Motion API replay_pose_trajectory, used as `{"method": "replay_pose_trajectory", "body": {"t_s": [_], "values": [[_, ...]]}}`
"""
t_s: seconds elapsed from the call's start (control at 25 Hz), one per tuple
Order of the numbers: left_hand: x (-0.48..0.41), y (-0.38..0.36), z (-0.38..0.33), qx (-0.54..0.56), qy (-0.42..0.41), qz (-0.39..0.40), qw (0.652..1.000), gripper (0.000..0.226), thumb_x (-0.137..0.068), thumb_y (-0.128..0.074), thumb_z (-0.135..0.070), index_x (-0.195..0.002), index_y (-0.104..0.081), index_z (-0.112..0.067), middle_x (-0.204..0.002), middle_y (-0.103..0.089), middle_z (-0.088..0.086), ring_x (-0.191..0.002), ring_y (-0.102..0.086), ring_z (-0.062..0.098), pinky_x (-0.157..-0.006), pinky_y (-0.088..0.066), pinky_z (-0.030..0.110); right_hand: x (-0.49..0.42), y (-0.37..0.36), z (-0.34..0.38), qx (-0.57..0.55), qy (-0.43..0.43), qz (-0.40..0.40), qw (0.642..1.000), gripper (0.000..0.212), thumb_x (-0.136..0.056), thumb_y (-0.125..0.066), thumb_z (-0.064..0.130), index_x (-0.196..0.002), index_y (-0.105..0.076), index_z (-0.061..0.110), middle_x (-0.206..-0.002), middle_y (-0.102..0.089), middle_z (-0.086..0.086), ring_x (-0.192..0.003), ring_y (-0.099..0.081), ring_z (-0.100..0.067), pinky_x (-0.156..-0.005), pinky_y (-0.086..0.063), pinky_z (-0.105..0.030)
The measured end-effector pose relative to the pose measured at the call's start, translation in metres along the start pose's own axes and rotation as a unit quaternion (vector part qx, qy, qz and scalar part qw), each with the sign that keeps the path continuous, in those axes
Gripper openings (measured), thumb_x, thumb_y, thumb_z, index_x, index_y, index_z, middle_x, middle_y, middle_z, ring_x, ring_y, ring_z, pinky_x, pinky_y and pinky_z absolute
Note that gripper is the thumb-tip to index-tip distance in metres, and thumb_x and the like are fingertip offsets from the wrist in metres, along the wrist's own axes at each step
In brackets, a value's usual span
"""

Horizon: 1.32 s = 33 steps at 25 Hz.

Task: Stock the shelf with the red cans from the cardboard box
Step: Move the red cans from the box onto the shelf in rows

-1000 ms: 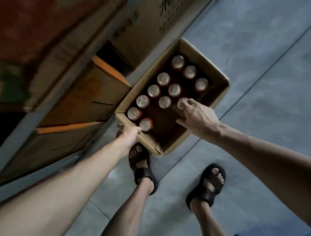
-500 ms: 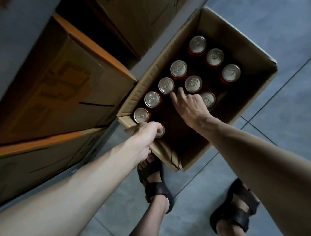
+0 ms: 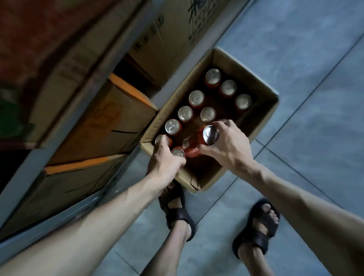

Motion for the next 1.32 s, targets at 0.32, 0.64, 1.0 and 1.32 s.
{"method": "replay_pose_trajectory", "body": {"t_s": [0.32, 0.64, 1.0, 1.32], "values": [[0.208, 0.111, -0.185, 0.019, -0.233, 0.025, 0.972, 0.071, -0.064, -0.089, -0.017, -0.122, -0.049, -0.01, -0.11, -0.063, -0.003, -0.093, -0.059, 0.009, -0.067, -0.039, 0.01, 0.105, 0.282, 0.128, -0.315, -0.024, 0.04, 0.948, 0.035, -0.063, -0.07, 0.052, -0.078, -0.066, 0.021, -0.06, -0.064, 0.01, -0.055, -0.06, -0.006, -0.052, -0.044, -0.022], [0.443, 0.255, -0.3, -0.062, -0.407, -0.071, 0.909, 0.069, -0.053, -0.094, -0.028, -0.113, -0.062, -0.014, -0.091, -0.056, -0.025, -0.08, -0.05, -0.028, -0.071, -0.03, -0.009, 0.242, 0.502, 0.297, -0.256, 0.093, 0.083, 0.959, 0.022, -0.071, -0.08, 0.048, -0.072, -0.072, 0.027, -0.057, -0.069, 0.011, -0.047, -0.063, -0.001, -0.043, -0.043, -0.013], [0.589, 0.347, -0.299, 0.001, -0.361, -0.022, 0.932, 0.07, -0.061, -0.088, -0.036, -0.118, -0.048, -0.035, -0.105, -0.06, -0.018, -0.096, -0.057, -0.008, -0.076, -0.046, 0.011, 0.34, 0.571, 0.423, -0.131, 0.191, 0.161, 0.959, 0.059, -0.069, -0.071, 0.07, -0.108, -0.066, 0.026, -0.09, -0.074, 0.003, -0.076, -0.071, -0.01, -0.058, -0.053, -0.026], [0.561, 0.411, -0.273, -0.004, -0.339, -0.126, 0.932, 0.069, -0.052, -0.085, -0.052, -0.11, -0.052, -0.032, -0.1, -0.064, -0.016, -0.094, -0.059, -0.001, -0.075, -0.051, 0.022, 0.319, 0.534, 0.486, -0.149, 0.212, 0.176, 0.95, 0.058, -0.07, -0.078, 0.058, -0.114, -0.062, 0.026, -0.103, -0.073, -0.002, -0.08, -0.073, -0.015, -0.059, -0.055, -0.024]]}}
Point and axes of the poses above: each hand's wrist, its own x-axis away from the middle knuckle, its own y-axis out of the back of the hand, z = x × y, the point moved 7 cm from there along -x, towards the middle knuckle
